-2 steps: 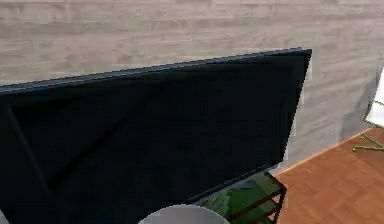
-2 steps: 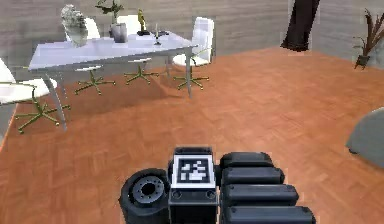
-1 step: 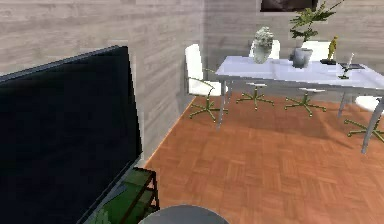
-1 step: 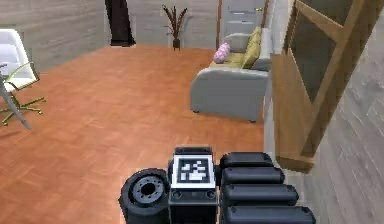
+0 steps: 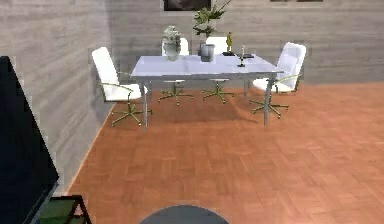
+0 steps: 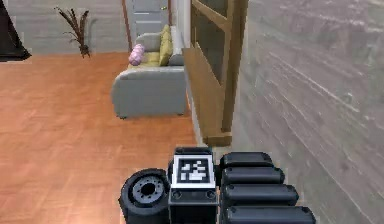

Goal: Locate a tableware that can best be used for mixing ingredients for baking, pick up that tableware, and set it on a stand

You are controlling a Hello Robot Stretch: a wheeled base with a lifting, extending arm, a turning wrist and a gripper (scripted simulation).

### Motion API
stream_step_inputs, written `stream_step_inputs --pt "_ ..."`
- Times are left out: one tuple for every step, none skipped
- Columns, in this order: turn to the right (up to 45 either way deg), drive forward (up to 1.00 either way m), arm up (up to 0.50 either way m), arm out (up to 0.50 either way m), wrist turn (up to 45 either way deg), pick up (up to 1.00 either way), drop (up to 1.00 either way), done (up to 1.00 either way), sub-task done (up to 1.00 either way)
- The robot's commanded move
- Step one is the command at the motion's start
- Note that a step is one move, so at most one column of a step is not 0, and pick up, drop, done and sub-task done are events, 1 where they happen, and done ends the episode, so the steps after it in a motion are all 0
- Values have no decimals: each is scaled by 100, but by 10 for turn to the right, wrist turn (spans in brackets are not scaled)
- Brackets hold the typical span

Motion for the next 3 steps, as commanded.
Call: stream_step_inputs --pt "0 35 0 0 0 0 0 0 0" --pt "450 0 0 0 0 0 0 0 0" --pt "450 0 0 0 0 0 0 0 0"
